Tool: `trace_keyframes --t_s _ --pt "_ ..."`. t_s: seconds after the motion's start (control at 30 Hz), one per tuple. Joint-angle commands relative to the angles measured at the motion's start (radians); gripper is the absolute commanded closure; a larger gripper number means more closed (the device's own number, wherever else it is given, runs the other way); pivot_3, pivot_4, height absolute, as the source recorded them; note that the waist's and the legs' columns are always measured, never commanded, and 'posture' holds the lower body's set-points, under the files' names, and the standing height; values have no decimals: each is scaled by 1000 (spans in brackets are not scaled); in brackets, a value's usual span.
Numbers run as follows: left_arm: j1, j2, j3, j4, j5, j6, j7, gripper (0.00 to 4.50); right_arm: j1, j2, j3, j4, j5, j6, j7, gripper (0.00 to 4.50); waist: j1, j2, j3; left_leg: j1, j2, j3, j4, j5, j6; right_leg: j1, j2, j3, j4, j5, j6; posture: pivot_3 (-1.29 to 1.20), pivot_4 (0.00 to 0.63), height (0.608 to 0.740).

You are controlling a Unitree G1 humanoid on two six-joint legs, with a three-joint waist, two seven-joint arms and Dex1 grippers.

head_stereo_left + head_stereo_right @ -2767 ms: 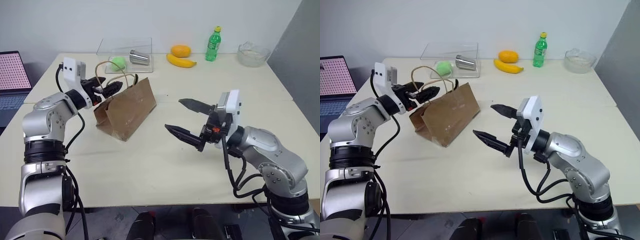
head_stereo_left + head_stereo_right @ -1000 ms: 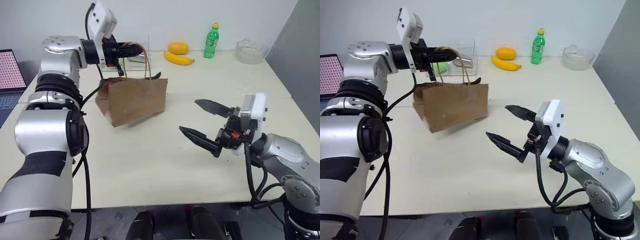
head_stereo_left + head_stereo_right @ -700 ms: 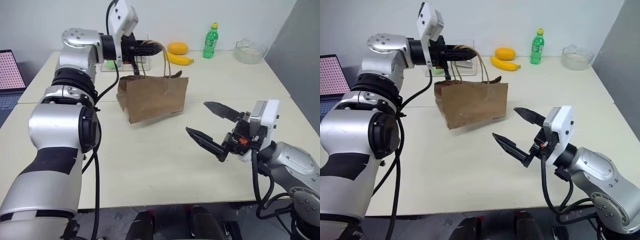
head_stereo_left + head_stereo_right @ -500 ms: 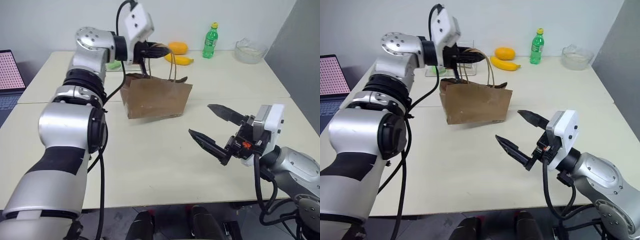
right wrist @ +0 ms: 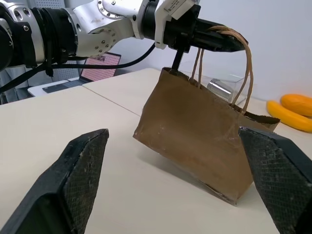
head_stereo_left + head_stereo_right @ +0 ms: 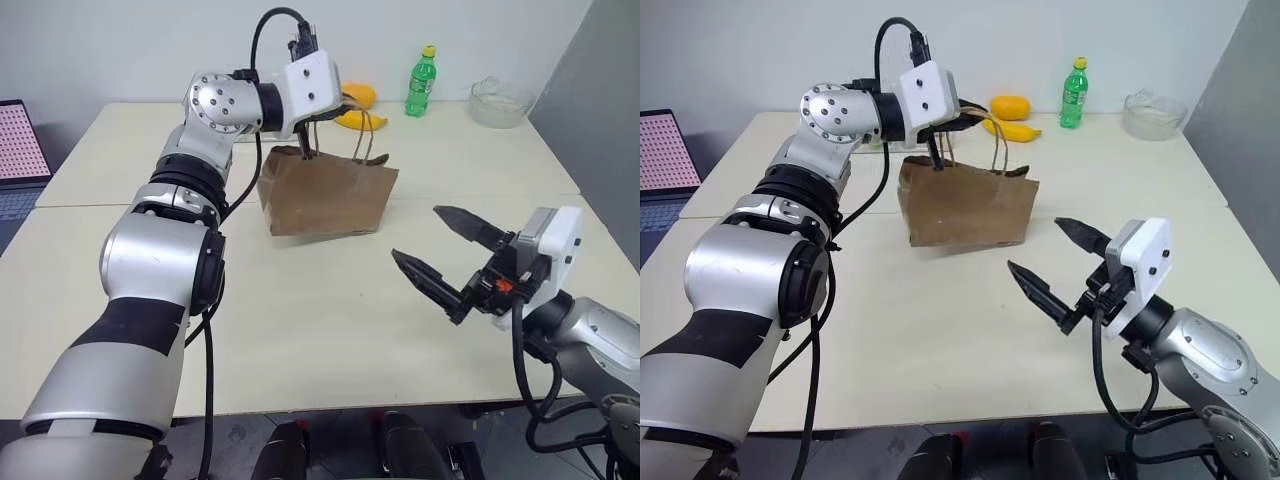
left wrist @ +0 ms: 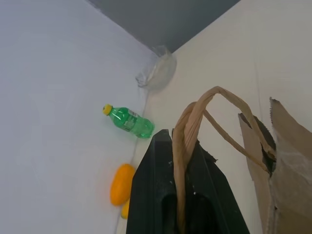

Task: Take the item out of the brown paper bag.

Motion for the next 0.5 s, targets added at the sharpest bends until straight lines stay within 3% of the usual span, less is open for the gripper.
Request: trace_keyframes --t_s 0.03,0.5 --pt "-37 0 20 -16 -10 -40 51 4480 -1 -15 -30 -85 30 -30 -14 0 0 0 0 0 0 0 0 0 0 0 0 0 0 0 0 0 150 740" --pt "-20 -44 4 -10 23 -116 177 4480 18 -60 -57 -82 85 -45 -51 0 1 0 0 0 -1 0 2 0 0 1 0 0 0 0 0 0 150 740"
